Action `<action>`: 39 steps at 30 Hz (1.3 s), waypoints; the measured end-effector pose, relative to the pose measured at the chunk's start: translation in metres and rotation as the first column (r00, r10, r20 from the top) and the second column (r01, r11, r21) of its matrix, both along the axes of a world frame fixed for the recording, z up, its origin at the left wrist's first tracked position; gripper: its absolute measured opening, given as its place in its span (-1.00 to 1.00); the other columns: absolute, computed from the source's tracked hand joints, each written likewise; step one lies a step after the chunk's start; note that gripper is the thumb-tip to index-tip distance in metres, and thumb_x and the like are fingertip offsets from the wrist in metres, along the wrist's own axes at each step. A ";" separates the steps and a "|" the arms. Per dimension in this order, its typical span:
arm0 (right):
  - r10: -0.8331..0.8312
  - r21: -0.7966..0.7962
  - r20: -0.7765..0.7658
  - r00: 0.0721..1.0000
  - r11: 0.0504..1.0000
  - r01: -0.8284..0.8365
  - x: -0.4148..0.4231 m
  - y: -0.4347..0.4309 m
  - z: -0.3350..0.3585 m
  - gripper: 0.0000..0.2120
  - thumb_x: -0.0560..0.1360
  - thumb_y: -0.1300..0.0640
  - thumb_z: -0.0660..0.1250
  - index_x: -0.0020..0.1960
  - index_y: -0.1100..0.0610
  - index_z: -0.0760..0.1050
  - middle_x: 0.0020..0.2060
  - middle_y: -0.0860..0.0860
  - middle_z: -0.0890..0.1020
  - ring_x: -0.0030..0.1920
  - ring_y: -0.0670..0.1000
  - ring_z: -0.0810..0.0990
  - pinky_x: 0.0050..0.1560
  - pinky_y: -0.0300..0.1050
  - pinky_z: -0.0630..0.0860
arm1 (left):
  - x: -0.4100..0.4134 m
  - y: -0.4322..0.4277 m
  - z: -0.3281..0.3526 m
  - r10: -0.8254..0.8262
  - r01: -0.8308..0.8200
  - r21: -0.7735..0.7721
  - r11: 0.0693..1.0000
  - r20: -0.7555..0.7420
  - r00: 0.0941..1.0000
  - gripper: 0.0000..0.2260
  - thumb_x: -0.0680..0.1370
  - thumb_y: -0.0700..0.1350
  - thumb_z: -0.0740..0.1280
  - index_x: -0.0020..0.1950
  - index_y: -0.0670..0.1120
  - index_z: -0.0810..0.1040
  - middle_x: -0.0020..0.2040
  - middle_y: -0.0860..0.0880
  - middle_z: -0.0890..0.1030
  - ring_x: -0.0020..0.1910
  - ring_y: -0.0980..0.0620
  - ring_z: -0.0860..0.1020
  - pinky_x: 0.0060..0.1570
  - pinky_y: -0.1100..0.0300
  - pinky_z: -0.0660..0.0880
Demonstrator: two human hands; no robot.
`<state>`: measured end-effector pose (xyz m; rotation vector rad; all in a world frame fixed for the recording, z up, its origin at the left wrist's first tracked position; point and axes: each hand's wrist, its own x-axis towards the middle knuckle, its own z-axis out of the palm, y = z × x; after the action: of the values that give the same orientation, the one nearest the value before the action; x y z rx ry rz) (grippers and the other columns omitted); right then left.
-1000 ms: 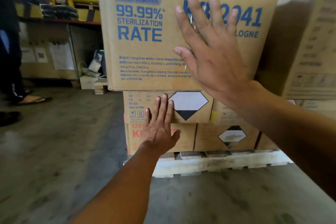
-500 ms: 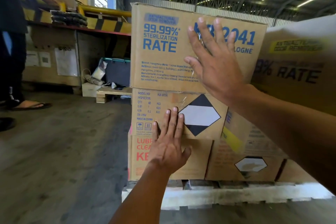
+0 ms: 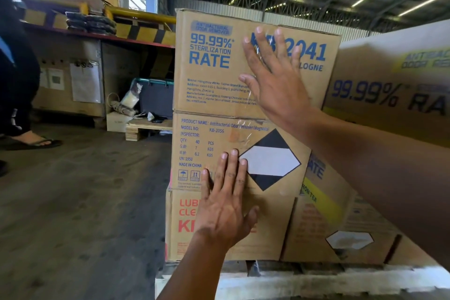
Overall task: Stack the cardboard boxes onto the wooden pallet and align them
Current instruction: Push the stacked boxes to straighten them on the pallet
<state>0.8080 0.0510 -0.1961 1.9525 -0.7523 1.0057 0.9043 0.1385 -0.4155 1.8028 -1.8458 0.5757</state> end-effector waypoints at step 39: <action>-0.126 0.122 -0.125 0.984 0.982 0.141 -0.052 0.094 0.014 -0.37 0.61 -0.14 0.11 0.55 0.22 0.27 0.54 0.24 0.29 0.50 0.40 0.25 0.43 0.39 0.23 | -0.063 0.028 -0.014 -0.296 0.299 -0.160 0.941 0.043 0.954 -0.17 0.42 0.18 0.27 0.59 -0.20 0.20 0.61 -0.21 0.14 0.58 -0.23 0.16 0.46 -0.25 0.04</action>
<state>0.7557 0.1448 -0.1824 2.0230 -0.8897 0.7721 0.8411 0.1664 -0.4297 1.3818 -1.9709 0.6103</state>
